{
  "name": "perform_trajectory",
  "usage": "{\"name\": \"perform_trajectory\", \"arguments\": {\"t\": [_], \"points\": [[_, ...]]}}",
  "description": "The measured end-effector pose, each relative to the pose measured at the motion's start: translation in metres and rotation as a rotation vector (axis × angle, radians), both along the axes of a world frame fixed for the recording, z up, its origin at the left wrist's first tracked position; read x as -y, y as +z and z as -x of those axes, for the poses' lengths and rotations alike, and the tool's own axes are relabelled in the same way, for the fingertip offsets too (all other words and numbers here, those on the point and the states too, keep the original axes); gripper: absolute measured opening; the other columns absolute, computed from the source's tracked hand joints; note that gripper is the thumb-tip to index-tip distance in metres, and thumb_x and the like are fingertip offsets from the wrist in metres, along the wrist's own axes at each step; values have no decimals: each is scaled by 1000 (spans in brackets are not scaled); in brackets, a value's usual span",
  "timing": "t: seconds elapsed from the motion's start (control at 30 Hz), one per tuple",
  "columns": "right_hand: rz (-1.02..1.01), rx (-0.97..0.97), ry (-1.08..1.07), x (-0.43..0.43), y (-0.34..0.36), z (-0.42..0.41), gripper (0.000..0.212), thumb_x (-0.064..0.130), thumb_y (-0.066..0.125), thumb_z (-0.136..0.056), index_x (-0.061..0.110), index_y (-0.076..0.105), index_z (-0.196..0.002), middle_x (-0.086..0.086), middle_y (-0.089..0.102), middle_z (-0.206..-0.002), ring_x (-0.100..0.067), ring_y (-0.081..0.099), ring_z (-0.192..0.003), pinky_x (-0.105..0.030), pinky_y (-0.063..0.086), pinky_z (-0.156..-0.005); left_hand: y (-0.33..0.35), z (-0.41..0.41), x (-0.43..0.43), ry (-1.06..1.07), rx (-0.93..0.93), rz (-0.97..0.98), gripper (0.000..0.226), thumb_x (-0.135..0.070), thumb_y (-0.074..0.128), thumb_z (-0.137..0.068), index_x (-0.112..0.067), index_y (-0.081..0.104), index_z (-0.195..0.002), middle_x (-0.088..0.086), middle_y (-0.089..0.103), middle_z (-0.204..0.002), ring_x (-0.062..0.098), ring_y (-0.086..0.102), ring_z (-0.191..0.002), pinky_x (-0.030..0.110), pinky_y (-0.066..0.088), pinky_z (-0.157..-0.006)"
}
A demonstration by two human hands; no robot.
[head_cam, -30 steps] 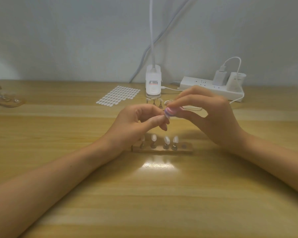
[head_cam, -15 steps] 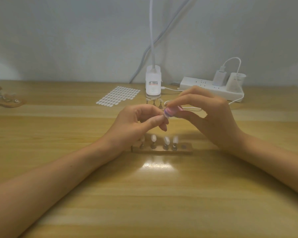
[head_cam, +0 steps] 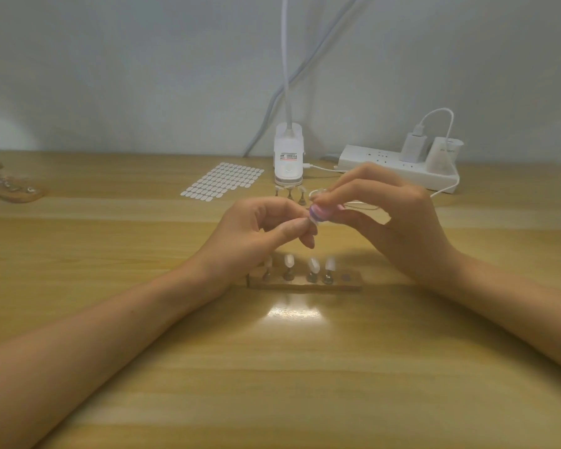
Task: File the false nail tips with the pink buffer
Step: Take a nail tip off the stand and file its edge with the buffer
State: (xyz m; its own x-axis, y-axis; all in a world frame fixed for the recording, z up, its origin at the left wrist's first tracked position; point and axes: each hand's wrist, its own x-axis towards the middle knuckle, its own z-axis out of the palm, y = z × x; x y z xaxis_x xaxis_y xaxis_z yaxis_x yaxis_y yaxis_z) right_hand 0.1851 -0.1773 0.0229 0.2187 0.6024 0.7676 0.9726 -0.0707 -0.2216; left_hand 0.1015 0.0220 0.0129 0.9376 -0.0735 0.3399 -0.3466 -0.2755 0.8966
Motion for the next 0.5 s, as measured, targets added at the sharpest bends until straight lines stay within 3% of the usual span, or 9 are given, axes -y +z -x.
{"name": "perform_trajectory", "arguments": {"t": [0.17,0.3,0.4,0.5], "points": [[12,34,28,-1,-1,1,10,6,74,-90,3,77,-99,-9,69,-97,-22,69,-93,-41,55,-81,0,0,1,-5,12,-19,14,-13,65,-96,-16,73,-85,-1,75,-79,5,71,-86,15,50,-83],[-8,19,5,1,1,0,10,4,74,-90,3,76,-100,-10,69,-98,-21,69,-95,-40,56,-81,-1,1,-1,-4,16,-35,14,-13,64,-97,-15,73,-87,-4,75,-78,5,72,-86,26,55,-78],[18,50,39,1,1,2,11,6,74,-89,4,75,-100,-9,69,-98,-18,68,-95,-35,55,-82,-1,-1,-1,-5,11,-24,13,-13,64,-97,-9,75,-91,-3,76,-79,8,72,-90,24,55,-78],[-6,-2,-8,1,2,0,10,4,74,-89,3,75,-99,-10,69,-97,-22,69,-92,-39,55,-80,-1,-1,-1,-25,11,23,14,-10,62,-97,-9,72,-87,-3,75,-78,4,70,-83,12,49,-81]]}}
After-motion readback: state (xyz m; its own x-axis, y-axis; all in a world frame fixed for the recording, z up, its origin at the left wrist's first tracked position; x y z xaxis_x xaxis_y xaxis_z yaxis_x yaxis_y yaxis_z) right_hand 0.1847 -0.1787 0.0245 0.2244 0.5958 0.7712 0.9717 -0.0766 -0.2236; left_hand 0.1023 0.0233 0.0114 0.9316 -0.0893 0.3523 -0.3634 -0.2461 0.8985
